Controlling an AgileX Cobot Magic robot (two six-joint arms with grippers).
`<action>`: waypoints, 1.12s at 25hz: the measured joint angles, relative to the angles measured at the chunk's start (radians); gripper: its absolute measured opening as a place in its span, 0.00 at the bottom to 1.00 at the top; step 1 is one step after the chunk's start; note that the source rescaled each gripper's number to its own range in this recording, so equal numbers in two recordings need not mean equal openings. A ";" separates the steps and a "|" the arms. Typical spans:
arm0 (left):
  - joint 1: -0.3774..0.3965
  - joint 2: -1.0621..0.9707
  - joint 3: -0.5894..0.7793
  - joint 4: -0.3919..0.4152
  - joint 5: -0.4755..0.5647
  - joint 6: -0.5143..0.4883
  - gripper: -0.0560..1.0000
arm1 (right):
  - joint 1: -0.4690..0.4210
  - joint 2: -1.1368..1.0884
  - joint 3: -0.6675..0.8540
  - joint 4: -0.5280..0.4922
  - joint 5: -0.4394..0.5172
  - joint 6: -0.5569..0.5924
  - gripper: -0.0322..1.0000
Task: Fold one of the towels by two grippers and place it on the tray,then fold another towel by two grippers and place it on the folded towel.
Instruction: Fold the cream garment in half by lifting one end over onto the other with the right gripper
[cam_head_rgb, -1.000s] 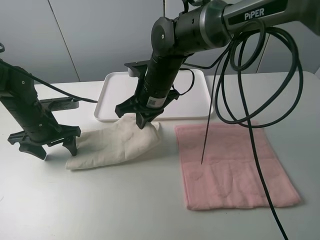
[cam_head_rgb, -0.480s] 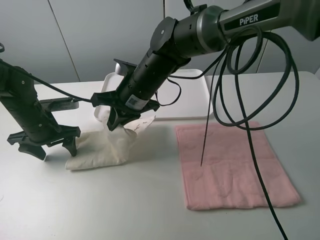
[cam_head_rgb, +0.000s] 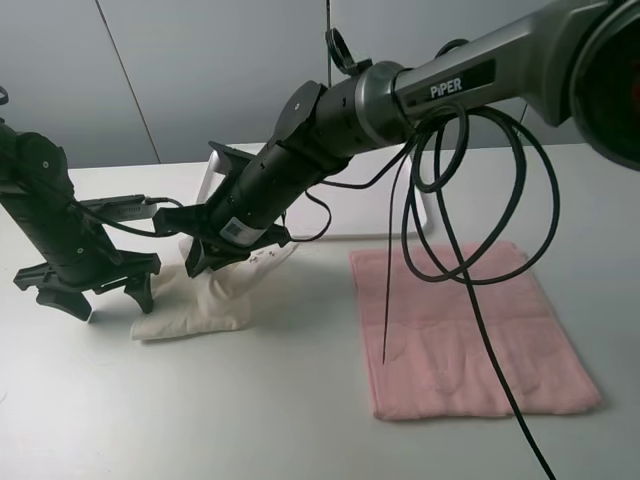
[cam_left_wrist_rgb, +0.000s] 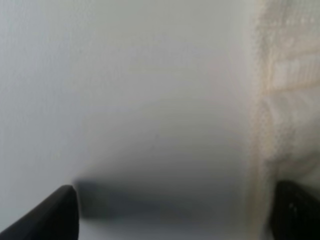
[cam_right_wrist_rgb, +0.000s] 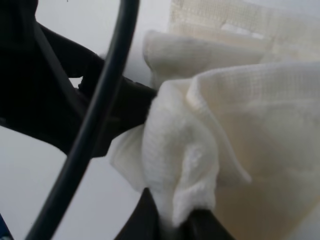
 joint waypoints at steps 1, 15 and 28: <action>0.000 0.000 0.000 0.000 0.000 0.000 0.98 | 0.012 0.006 0.000 0.007 -0.019 -0.001 0.09; 0.002 0.000 -0.001 -0.011 0.012 0.037 0.98 | 0.064 0.013 0.000 0.043 -0.172 -0.005 0.09; 0.002 -0.085 0.002 -0.021 0.082 0.100 0.98 | 0.064 0.013 0.000 0.043 -0.176 -0.005 0.09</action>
